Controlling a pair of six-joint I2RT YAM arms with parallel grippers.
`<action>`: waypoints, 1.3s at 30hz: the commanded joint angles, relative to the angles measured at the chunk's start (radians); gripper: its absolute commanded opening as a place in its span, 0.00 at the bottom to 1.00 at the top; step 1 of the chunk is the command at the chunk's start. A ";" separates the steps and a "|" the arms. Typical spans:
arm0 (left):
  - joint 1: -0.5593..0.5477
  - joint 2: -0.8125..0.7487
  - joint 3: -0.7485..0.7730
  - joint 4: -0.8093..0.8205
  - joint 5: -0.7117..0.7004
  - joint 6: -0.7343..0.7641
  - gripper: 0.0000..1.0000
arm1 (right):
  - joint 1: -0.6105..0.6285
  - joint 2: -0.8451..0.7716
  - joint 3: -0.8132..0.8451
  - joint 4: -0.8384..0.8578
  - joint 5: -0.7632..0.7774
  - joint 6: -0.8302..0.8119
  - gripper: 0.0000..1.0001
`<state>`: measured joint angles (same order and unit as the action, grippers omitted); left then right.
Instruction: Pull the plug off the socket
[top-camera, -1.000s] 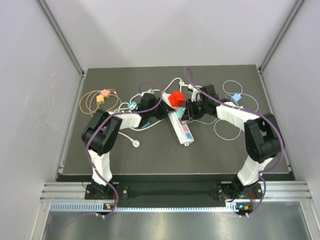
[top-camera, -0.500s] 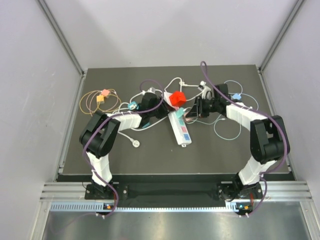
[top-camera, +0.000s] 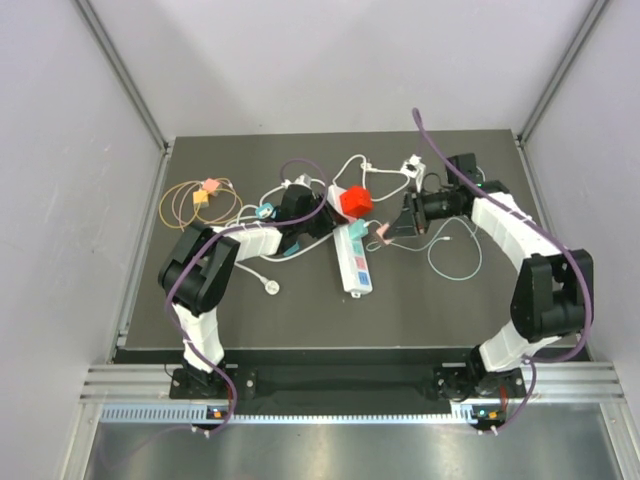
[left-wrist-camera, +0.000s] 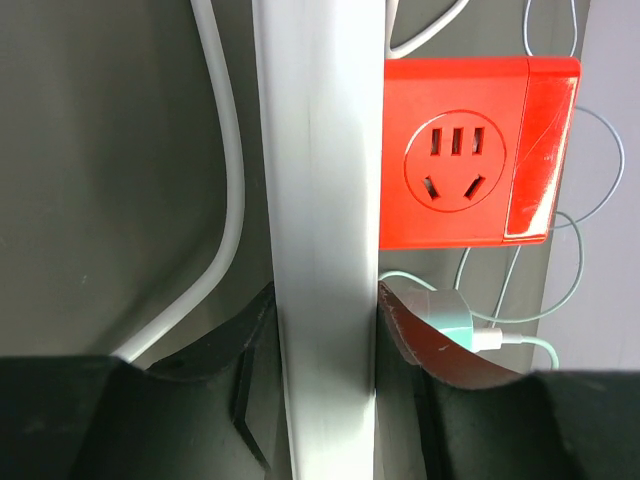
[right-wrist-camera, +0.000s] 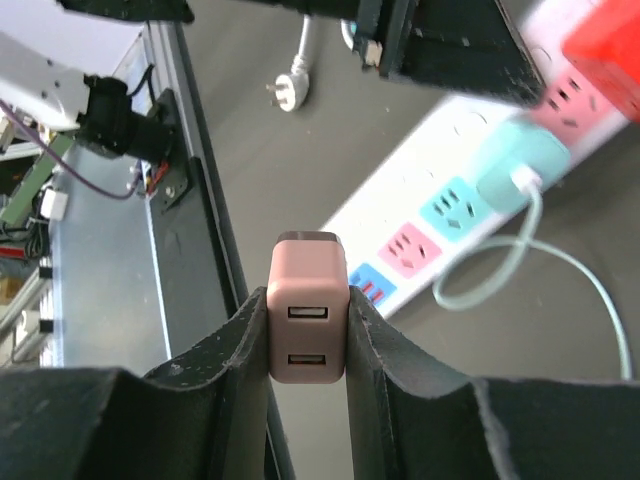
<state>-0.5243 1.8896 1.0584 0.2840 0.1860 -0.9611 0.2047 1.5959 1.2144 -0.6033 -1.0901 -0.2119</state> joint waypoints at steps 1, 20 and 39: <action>0.003 -0.024 0.046 0.090 0.009 0.084 0.00 | -0.108 -0.086 0.040 -0.173 -0.071 -0.207 0.00; 0.004 -0.043 0.015 0.184 0.109 0.130 0.00 | -0.610 0.011 0.034 0.257 0.734 -0.156 0.00; 0.006 -0.058 0.000 0.198 0.148 0.140 0.00 | -0.544 0.415 0.316 0.145 0.596 -0.107 0.43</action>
<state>-0.5224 1.8893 1.0573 0.3397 0.3004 -0.8413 -0.3435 2.0029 1.4715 -0.4572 -0.4679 -0.3279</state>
